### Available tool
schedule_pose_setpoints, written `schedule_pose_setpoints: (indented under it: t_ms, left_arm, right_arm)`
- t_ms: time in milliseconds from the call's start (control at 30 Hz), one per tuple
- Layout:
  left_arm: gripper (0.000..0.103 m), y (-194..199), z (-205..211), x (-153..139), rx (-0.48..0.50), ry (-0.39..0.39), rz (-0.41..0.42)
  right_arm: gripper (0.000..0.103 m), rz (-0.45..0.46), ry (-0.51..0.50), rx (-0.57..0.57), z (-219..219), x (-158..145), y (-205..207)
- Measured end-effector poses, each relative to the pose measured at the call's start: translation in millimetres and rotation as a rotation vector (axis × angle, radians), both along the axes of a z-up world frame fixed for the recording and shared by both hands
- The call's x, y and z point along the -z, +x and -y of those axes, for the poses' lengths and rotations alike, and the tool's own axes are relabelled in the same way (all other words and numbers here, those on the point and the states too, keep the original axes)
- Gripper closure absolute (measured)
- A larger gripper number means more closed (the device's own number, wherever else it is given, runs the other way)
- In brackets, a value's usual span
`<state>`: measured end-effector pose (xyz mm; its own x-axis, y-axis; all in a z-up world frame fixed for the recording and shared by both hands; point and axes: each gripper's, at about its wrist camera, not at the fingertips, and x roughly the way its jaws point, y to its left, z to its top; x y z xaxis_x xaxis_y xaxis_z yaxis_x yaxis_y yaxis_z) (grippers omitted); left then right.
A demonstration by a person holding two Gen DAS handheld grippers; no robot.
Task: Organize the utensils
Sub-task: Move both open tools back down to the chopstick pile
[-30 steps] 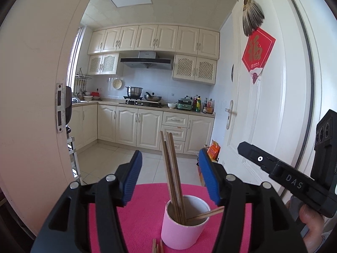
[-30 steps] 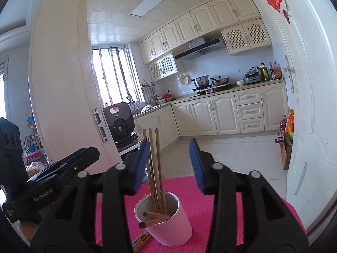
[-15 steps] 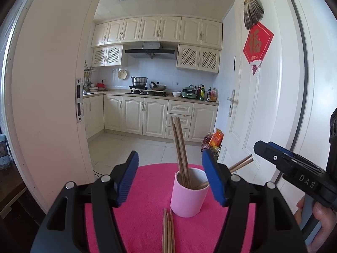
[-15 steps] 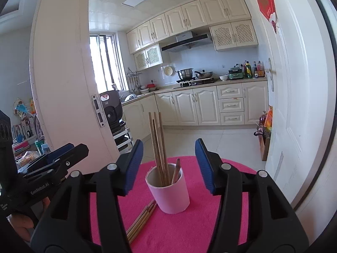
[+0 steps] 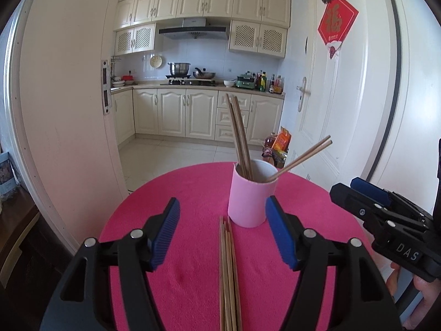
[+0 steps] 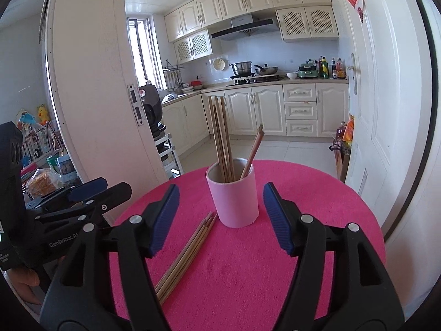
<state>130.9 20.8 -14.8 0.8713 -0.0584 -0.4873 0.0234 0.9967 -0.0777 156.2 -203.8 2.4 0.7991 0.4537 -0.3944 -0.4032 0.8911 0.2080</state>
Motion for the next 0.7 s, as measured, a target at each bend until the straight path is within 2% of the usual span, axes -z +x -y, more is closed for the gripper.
schedule_pose_setpoints:
  t_ms: [233, 333, 433, 567, 700]
  left_arm:
    - [0.039, 19.7, -5.8, 37.4, 0.047, -0.004, -0.208]
    - [0.039, 31.3, -9.1, 58.2, 0.054, 0.0, -0.323]
    - [0.039, 42.1, -14.8, 78.0, 0.053, -0.027, -0.427]
    - [0.039, 52.3, -23.1, 98.6, 0.035, -0.049, -0.515]
    - [0.039, 58.8, -21.0, 111.1, 0.034, -0.029, -0.562]
  right_arm:
    - [0.038, -0.104, -0.036, 0.001, -7.4, 26.1, 9.2]
    - [0.037, -0.153, -0.051, 0.001, -9.3, 37.0, 15.0]
    - [0.037, -0.203, -0.062, -0.004, -10.4, 47.8, 21.1]
    - [0.037, -0.259, -0.078, -0.021, -13.7, 61.7, 27.3]
    - [0.037, -0.292, -0.083, -0.034, -15.7, 70.1, 31.0]
